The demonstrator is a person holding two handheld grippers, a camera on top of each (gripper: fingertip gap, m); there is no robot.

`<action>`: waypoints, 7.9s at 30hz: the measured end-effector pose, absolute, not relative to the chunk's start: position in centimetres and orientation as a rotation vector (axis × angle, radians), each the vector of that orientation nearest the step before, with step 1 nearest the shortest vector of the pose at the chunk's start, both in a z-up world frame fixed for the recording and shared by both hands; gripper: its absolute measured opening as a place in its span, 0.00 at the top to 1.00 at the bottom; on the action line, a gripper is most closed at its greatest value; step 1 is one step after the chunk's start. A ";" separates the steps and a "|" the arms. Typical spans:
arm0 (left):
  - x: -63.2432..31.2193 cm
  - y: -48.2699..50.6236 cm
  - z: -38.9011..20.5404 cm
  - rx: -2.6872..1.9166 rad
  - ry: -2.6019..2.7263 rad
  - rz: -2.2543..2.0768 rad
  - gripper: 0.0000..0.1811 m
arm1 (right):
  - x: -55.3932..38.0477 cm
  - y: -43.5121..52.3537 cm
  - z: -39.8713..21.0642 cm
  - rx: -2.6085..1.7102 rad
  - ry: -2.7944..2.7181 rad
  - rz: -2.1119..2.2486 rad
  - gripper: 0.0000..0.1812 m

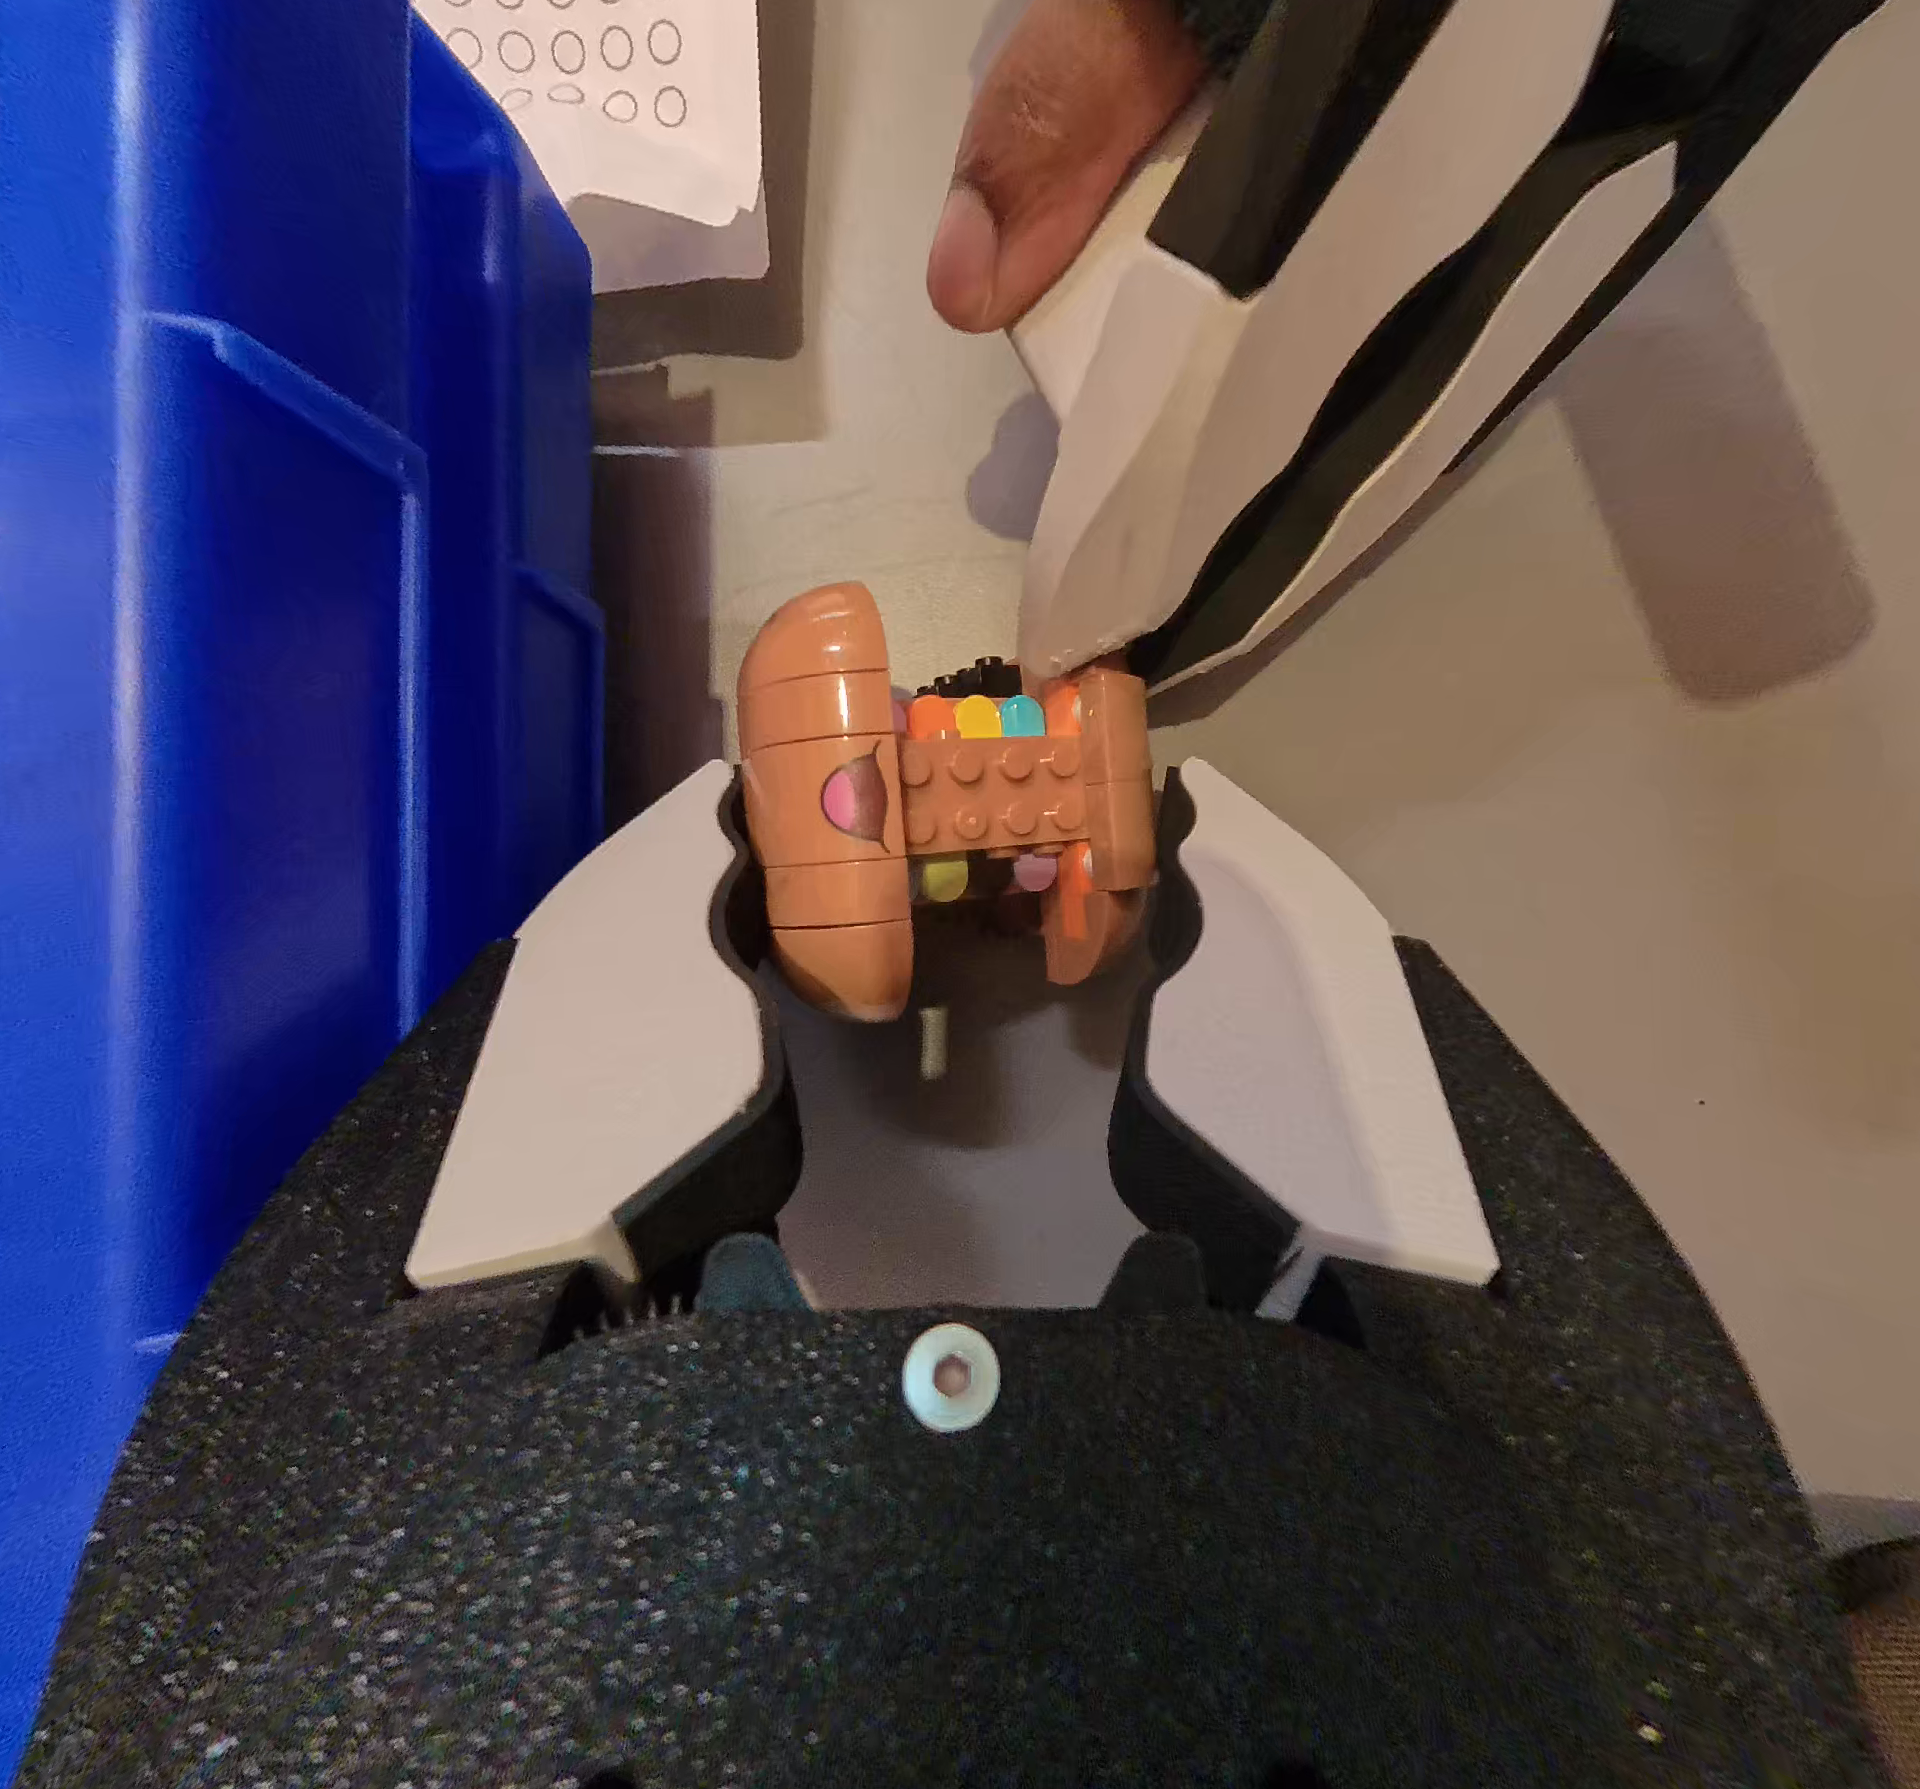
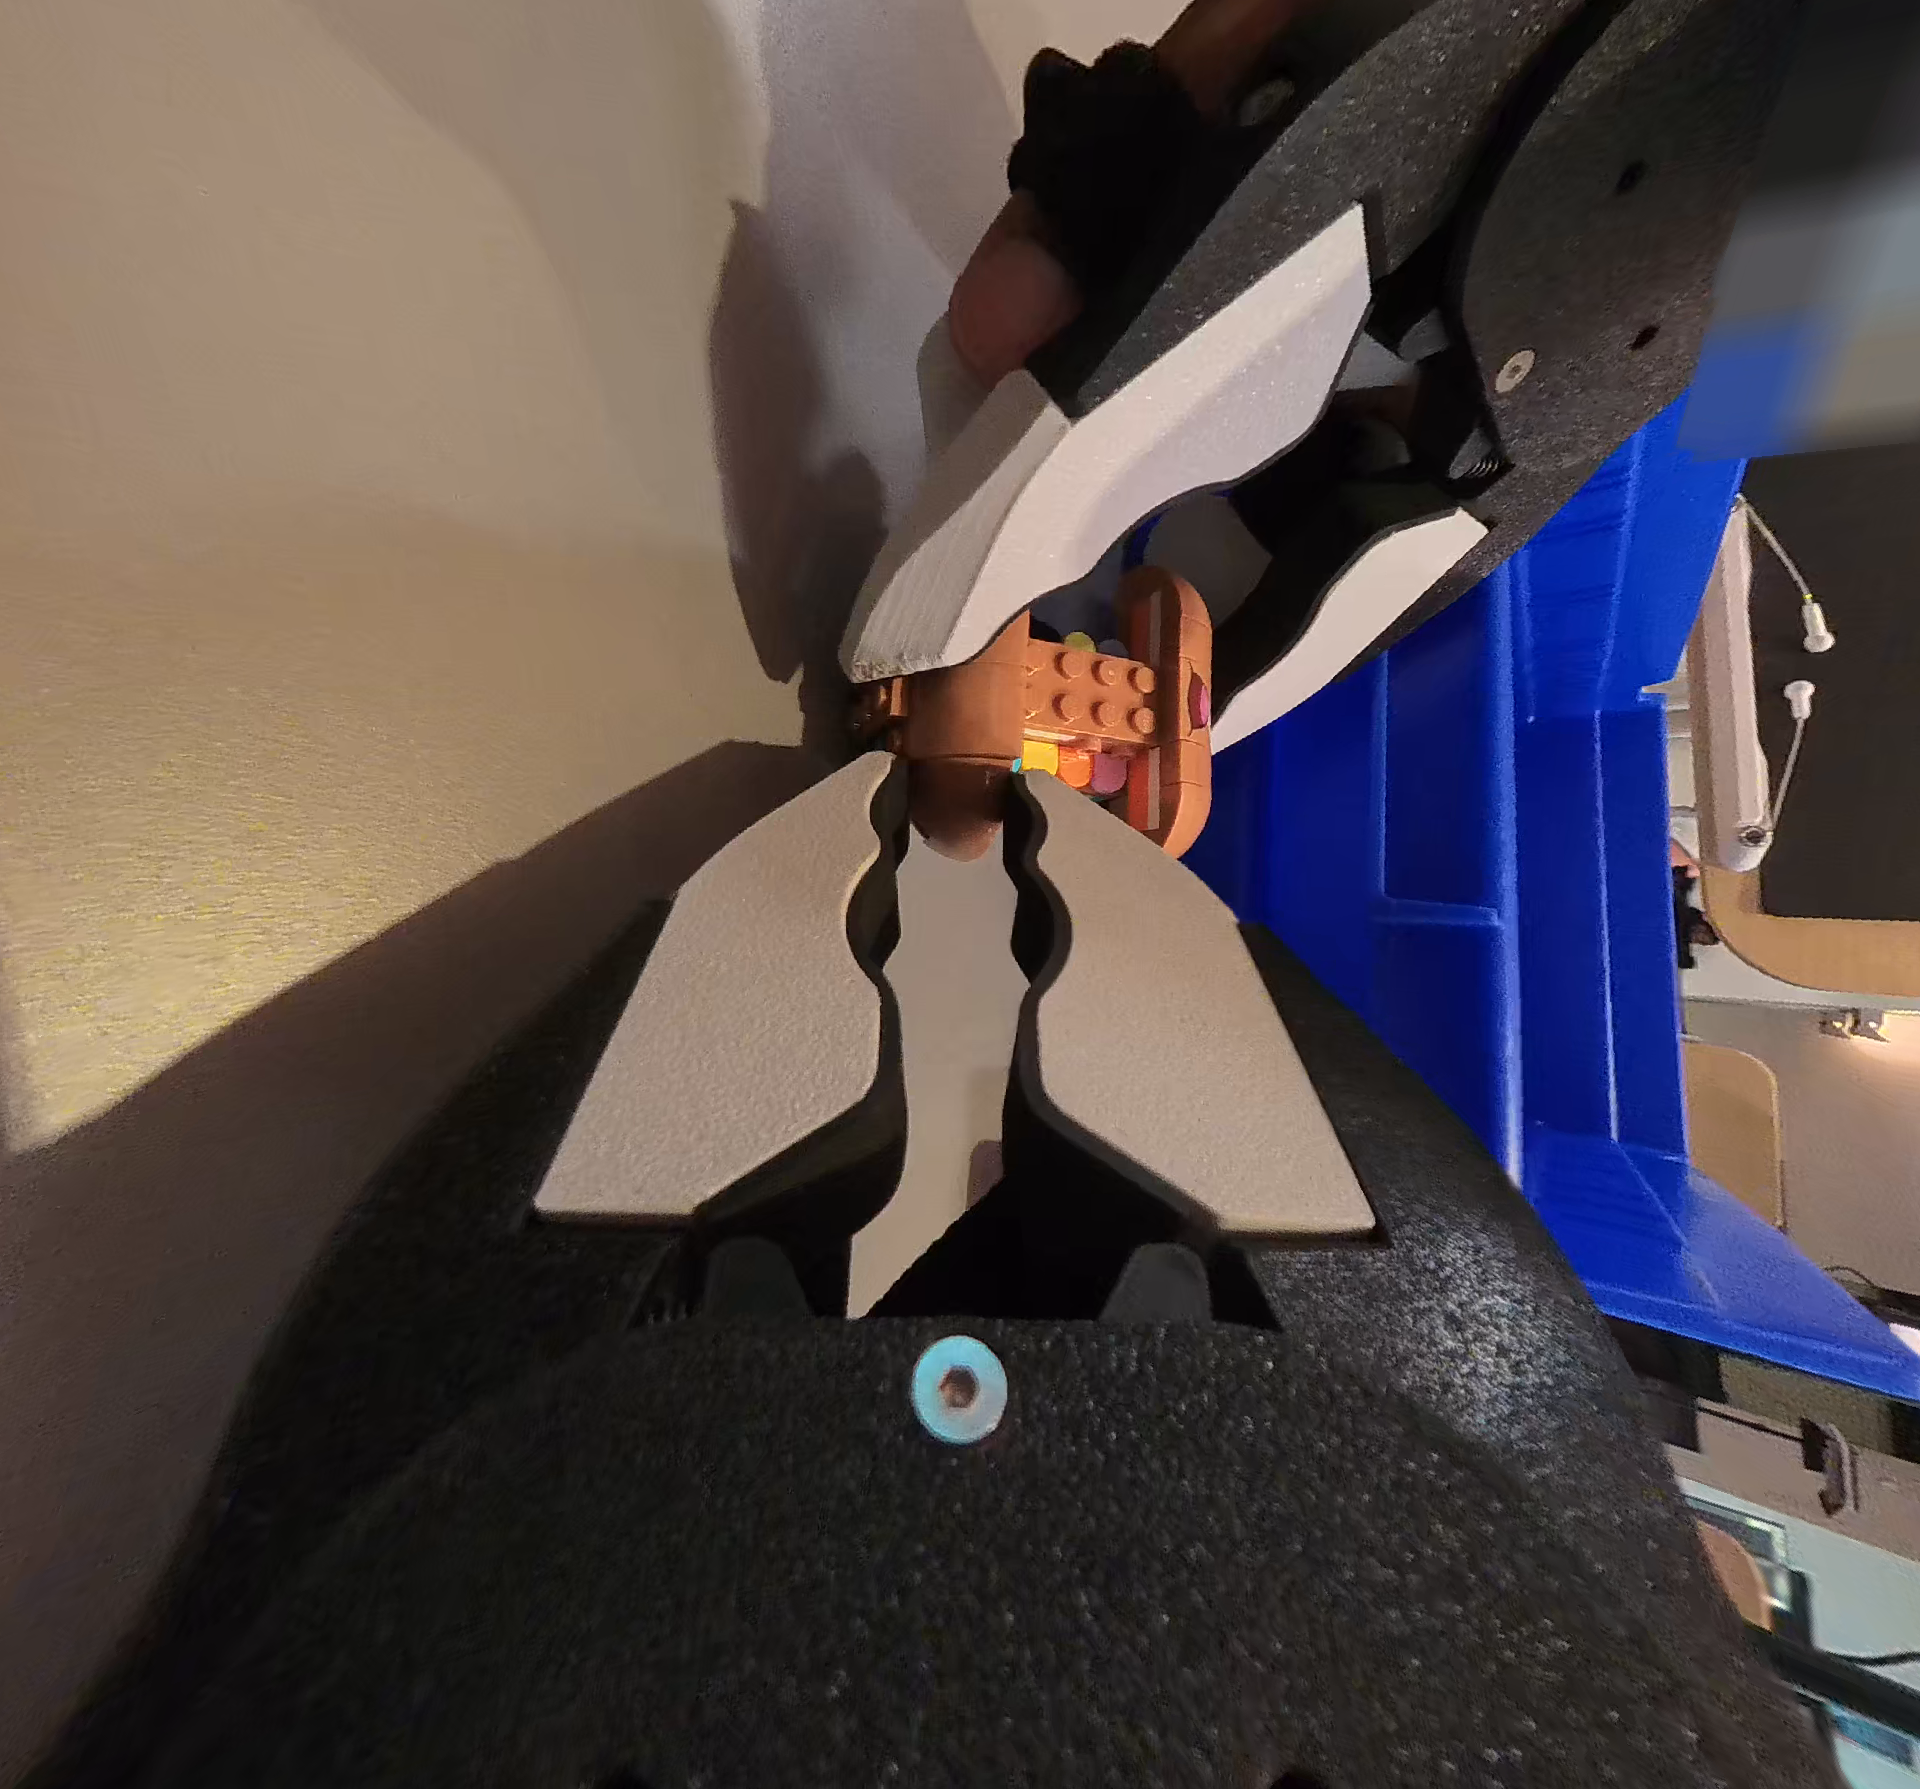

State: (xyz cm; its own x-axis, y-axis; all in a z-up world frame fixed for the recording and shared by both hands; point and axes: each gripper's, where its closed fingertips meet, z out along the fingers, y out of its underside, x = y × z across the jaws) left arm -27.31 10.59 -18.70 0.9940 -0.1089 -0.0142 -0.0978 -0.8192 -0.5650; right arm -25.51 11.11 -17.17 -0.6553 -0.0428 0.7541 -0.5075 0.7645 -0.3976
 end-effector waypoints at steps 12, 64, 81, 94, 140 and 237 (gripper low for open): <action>-26.6 10.8 -18.5 -2.496 0.174 -0.125 0.59 | -26.0 12.2 -17.1 0.297 -2.255 0.893 0.86; -23.3 13.4 -5.8 -1.531 0.213 -0.515 0.60 | -25.3 13.3 -5.8 0.260 -1.531 1.064 0.77; -23.4 13.3 -7.6 -1.675 0.227 -0.467 0.60 | -25.4 12.6 -7.2 0.321 -1.565 0.981 0.79; -24.7 13.0 -8.5 -1.866 0.210 -0.241 0.55 | -26.3 12.8 -8.1 0.321 -1.590 0.862 0.80; -28.1 11.0 -11.1 -2.084 0.294 0.572 0.56 | -29.1 13.7 -11.4 0.114 -1.794 0.969 0.81; -23.9 9.5 -18.6 -2.453 0.394 0.148 0.58 | -25.8 10.1 -15.3 0.121 -2.260 1.271 0.91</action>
State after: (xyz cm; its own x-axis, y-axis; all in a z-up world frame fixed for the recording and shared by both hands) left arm -23.91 9.45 -18.58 0.9488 -0.2437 -0.2011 -0.3158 -0.7495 -0.5817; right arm -25.80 10.06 -15.25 -0.8506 0.1793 0.4943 -0.3292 0.5513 -0.7666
